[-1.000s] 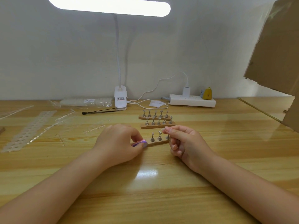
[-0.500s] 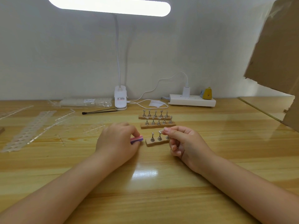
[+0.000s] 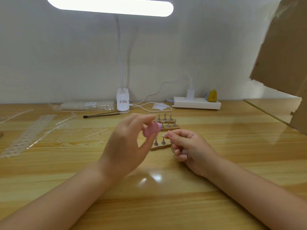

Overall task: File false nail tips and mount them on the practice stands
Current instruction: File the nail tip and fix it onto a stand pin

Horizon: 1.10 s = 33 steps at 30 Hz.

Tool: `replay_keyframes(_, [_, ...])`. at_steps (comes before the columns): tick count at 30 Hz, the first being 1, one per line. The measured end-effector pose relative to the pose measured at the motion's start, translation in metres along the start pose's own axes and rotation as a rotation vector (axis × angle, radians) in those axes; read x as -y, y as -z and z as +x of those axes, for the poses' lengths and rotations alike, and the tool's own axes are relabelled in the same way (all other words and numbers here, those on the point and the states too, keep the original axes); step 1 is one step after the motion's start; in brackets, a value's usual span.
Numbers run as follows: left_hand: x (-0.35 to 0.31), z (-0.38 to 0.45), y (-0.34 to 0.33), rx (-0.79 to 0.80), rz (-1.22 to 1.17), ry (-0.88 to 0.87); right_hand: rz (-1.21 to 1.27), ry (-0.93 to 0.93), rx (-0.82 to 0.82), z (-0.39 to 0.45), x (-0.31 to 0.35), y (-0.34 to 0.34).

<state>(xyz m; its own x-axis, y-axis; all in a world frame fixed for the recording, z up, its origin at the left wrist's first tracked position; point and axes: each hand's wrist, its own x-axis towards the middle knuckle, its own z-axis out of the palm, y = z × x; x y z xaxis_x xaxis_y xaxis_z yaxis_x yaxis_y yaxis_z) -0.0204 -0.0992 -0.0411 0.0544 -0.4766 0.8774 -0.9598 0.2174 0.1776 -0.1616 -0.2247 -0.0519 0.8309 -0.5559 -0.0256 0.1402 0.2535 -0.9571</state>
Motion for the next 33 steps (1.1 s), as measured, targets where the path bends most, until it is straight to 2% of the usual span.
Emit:
replay_keyframes(2, [-0.008, -0.001, -0.003, 0.007, 0.019, -0.213, 0.046, -0.009, 0.059, -0.001, 0.001, -0.001])
replay_keyframes(4, [-0.009, -0.002, -0.003, 0.037, 0.082, -0.307, 0.044, -0.034, 0.13, -0.003, 0.001, -0.003])
replay_keyframes(8, [0.01, -0.004, 0.005, 0.081, 0.243, -0.247, 0.018, -0.085, 0.177, -0.002, 0.001, -0.005])
replay_keyframes(11, [0.006, -0.003, 0.006, 0.042, 0.175, -0.235, 0.064, -0.086, 0.115, -0.001, 0.002, -0.005])
replay_keyframes(15, [-0.012, -0.005, -0.005, 0.096, 0.134, -0.37, 0.046, -0.084, 0.129, -0.002, 0.003, -0.005])
replay_keyframes(20, [0.005, -0.001, 0.006, 0.088, 0.23, -0.277, 0.069, -0.114, 0.1, -0.001, 0.005, -0.003])
replay_keyframes(25, [-0.012, -0.005, -0.004, 0.123, 0.186, -0.394, 0.043, -0.111, 0.155, -0.002, 0.004, -0.004])
replay_keyframes(30, [0.004, -0.002, 0.005, 0.084, 0.231, -0.274, 0.073, -0.131, 0.131, -0.002, 0.004, -0.003])
replay_keyframes(33, [-0.006, -0.004, -0.002, 0.098, 0.154, -0.329, 0.037, -0.114, 0.149, -0.003, 0.004, -0.004])
